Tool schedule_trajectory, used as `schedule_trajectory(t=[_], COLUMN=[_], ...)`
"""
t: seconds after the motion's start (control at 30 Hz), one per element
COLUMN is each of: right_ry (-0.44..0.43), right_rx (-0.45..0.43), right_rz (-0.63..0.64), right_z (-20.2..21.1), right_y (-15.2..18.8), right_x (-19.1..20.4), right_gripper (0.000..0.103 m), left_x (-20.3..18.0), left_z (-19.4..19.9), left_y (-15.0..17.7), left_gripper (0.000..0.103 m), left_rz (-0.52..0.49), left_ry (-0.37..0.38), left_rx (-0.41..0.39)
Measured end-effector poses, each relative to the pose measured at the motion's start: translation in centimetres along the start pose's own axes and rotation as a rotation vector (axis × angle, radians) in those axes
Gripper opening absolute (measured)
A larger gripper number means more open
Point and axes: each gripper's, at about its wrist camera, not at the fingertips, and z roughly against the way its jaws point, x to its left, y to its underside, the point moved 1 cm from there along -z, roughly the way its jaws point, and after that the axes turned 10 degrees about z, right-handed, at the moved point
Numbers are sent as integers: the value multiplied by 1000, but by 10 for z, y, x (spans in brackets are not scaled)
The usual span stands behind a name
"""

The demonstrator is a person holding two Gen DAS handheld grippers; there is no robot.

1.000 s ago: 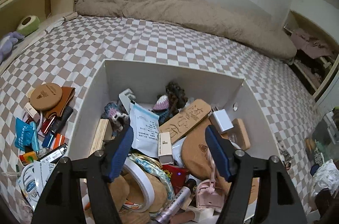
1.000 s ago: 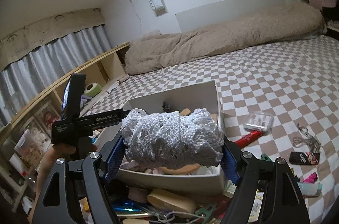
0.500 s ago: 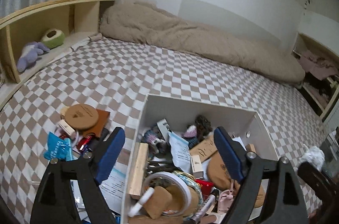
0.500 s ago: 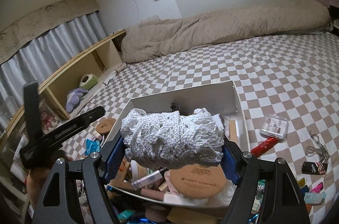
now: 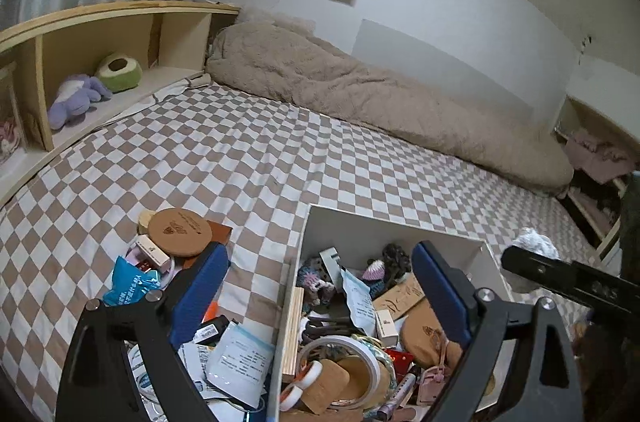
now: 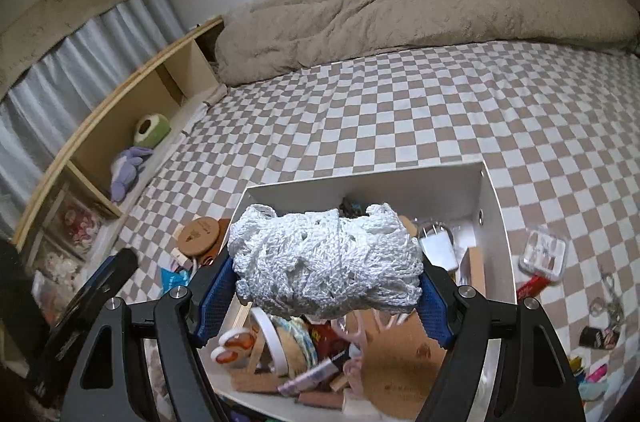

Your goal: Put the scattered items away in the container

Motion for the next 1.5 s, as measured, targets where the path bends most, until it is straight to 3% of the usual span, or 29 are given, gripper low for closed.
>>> schedule_trajectory(t=[0.23, 0.3, 0.33, 0.83, 1.07, 1.5], right_ry=[30, 97, 131, 213, 251, 202], right_rx=[106, 127, 119, 111, 55, -101], right_rz=[57, 98, 116, 153, 146, 258], right_z=[-35, -43, -43, -21, -1, 49], right_y=[-11, -11, -11, -9, -8, 1], right_x=[24, 31, 34, 37, 37, 69], right_gripper=[81, 99, 103, 103, 103, 103], left_x=[18, 20, 20, 22, 22, 2], left_z=[1, 2, 2, 7, 11, 28], left_y=[-6, -6, -5, -6, -7, -6], left_gripper=[94, 94, 94, 100, 101, 103], left_rz=[64, 77, 80, 73, 65, -12], left_ry=[8, 11, 13, 15, 1, -2], left_rx=[11, 10, 10, 8, 2, -37])
